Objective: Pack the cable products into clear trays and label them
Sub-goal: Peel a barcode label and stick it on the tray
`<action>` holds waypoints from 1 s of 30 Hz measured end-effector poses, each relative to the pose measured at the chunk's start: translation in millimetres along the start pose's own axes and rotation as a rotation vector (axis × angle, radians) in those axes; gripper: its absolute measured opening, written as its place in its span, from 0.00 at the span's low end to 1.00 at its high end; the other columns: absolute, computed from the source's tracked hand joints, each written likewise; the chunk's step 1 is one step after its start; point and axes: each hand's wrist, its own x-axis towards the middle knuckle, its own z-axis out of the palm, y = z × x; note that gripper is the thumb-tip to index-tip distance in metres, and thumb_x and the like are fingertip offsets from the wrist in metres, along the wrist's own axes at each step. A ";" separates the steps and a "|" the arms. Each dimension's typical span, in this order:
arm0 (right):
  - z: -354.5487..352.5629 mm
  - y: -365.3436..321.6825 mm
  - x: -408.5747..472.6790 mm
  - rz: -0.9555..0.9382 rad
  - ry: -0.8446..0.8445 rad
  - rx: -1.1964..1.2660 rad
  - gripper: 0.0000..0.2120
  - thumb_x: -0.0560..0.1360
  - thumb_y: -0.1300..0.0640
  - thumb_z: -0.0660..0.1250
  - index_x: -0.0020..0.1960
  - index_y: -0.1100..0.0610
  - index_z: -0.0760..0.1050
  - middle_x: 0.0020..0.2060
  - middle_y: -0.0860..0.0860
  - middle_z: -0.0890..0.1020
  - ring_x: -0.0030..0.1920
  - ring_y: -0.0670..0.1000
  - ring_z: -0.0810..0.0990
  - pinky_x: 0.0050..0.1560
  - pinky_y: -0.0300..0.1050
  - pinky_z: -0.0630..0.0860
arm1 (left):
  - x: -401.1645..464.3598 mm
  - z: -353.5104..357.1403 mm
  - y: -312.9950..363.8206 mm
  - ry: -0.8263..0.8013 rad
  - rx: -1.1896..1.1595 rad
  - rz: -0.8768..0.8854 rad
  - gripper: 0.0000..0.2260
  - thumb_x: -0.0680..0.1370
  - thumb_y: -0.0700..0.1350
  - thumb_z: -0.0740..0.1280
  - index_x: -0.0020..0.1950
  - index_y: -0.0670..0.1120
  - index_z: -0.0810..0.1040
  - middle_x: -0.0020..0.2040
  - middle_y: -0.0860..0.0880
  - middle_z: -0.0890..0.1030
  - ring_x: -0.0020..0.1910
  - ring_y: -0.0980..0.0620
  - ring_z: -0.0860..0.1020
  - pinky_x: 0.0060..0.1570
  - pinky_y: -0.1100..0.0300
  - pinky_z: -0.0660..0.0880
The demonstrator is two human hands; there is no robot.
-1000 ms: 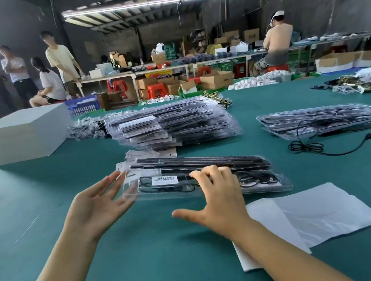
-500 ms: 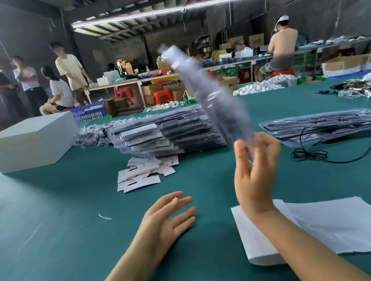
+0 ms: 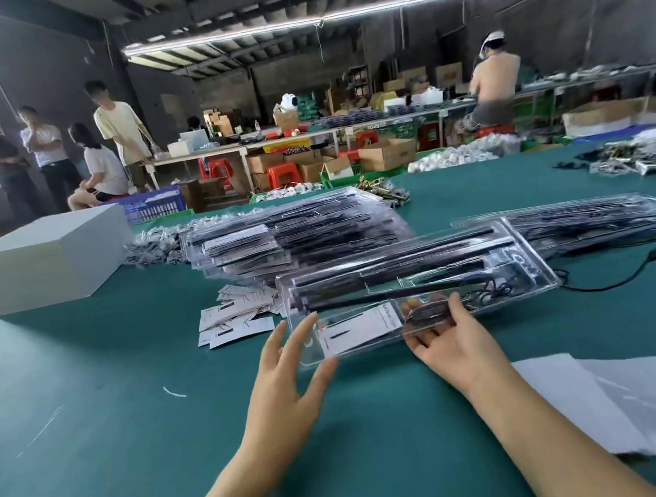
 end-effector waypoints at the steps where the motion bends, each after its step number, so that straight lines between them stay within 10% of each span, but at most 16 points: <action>1: -2.2 -0.7 0.4 0.022 -0.013 -0.010 0.14 0.80 0.46 0.58 0.56 0.56 0.73 0.45 0.56 0.85 0.46 0.56 0.84 0.53 0.54 0.76 | 3.8 1.7 -2.3 -0.014 0.016 -0.018 0.21 0.74 0.60 0.64 0.66 0.71 0.65 0.75 0.56 0.57 0.70 0.61 0.65 0.68 0.64 0.63; 6: -6.8 -4.4 0.2 0.120 -0.090 -0.048 0.20 0.81 0.47 0.58 0.60 0.63 0.73 0.52 0.60 0.83 0.58 0.59 0.79 0.51 0.56 0.75 | 29.2 7.7 -14.9 -0.019 0.220 0.067 0.17 0.77 0.42 0.70 0.66 0.45 0.77 0.74 0.45 0.64 0.58 0.48 0.78 0.62 0.60 0.70; 9: -4.9 -4.8 -0.5 0.192 -0.153 -0.097 0.22 0.78 0.44 0.62 0.57 0.63 0.72 0.52 0.65 0.80 0.56 0.62 0.78 0.53 0.58 0.75 | 39.7 0.8 -29.0 0.090 0.229 0.053 0.10 0.76 0.38 0.69 0.57 0.41 0.82 0.58 0.44 0.81 0.55 0.46 0.81 0.57 0.65 0.70; 16: -8.8 -7.9 6.2 0.305 -0.183 -0.056 0.32 0.80 0.47 0.60 0.72 0.71 0.57 0.70 0.67 0.65 0.64 0.66 0.72 0.58 0.60 0.73 | 50.2 -19.7 -60.6 0.197 0.261 0.041 0.08 0.73 0.33 0.71 0.51 0.40 0.85 0.51 0.45 0.84 0.49 0.50 0.81 0.51 0.73 0.66; 25: -9.5 -9.6 2.7 0.314 -0.186 -0.046 0.14 0.79 0.56 0.60 0.44 0.65 0.77 0.48 0.61 0.83 0.45 0.58 0.84 0.37 0.47 0.81 | 53.0 -20.5 -76.5 0.233 0.333 -0.128 0.07 0.78 0.43 0.68 0.54 0.45 0.83 0.51 0.47 0.84 0.47 0.46 0.79 0.48 0.60 0.70; 30: -7.2 -9.7 0.0 0.290 -0.194 0.024 0.10 0.72 0.59 0.65 0.33 0.61 0.74 0.40 0.56 0.80 0.34 0.52 0.80 0.29 0.42 0.75 | 44.9 -15.0 -64.2 0.154 0.660 -0.100 0.16 0.76 0.32 0.63 0.62 0.41 0.80 0.58 0.42 0.81 0.66 0.34 0.70 0.62 0.47 0.70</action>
